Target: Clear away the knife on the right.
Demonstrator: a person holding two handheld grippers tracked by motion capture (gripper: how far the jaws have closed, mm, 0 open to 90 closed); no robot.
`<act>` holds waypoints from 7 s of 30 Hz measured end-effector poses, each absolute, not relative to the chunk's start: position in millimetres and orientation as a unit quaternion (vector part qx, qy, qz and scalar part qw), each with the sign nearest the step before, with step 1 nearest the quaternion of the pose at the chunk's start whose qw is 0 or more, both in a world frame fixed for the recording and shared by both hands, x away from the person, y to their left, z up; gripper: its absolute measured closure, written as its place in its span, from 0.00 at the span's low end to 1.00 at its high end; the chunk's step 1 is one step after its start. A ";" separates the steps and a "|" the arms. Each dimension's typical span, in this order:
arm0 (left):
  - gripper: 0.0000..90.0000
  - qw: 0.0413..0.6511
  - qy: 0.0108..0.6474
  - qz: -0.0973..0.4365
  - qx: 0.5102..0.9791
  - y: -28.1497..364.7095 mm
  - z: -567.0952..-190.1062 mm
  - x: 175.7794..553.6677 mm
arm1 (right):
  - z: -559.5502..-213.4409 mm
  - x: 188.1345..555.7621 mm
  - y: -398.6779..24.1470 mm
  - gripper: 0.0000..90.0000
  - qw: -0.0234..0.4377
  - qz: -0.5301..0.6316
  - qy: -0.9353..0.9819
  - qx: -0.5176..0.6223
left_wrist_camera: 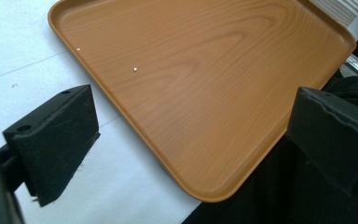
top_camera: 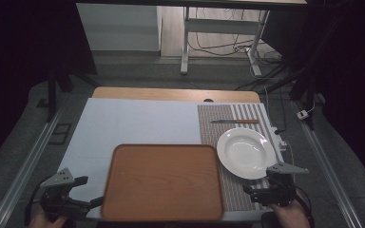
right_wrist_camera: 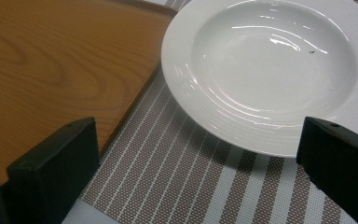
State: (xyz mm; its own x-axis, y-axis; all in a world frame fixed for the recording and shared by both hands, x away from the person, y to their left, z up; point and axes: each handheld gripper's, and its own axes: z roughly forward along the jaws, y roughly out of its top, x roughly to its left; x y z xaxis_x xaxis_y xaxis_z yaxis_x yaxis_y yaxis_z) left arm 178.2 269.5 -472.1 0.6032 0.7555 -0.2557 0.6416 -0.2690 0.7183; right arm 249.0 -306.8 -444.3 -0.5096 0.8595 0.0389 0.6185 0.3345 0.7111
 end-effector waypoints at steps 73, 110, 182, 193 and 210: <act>0.02 0.409 0.444 0.068 0.794 268.8 -472.4 179.8 | -449.1 354.5 -283.8 0.00 0.174 0.334 0.805 0.458; 0.02 0.410 0.444 0.066 0.794 269.0 -472.6 180.0 | -468.7 462.1 -295.5 0.00 0.200 0.276 0.805 0.486; 0.03 0.410 0.445 0.067 0.794 269.7 -472.6 179.0 | -484.9 525.6 -343.5 1.00 0.117 0.162 0.849 0.490; 0.03 0.408 0.445 0.066 0.794 269.3 -472.6 178.8 | -461.7 531.0 -337.9 0.38 0.147 0.244 0.810 0.513; 0.03 0.410 0.447 0.064 0.793 270.2 -472.9 178.8 | -488.5 552.6 -294.3 0.00 0.126 0.188 0.829 0.512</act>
State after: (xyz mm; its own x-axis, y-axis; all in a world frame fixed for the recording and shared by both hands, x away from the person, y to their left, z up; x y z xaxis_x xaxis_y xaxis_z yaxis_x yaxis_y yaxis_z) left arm 178.8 270.2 -472.9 0.5927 0.7608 -0.2643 0.6555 -0.2651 0.7071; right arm 552.6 -294.3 -488.5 -0.4436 0.8961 -0.0156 0.8016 0.4045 0.4402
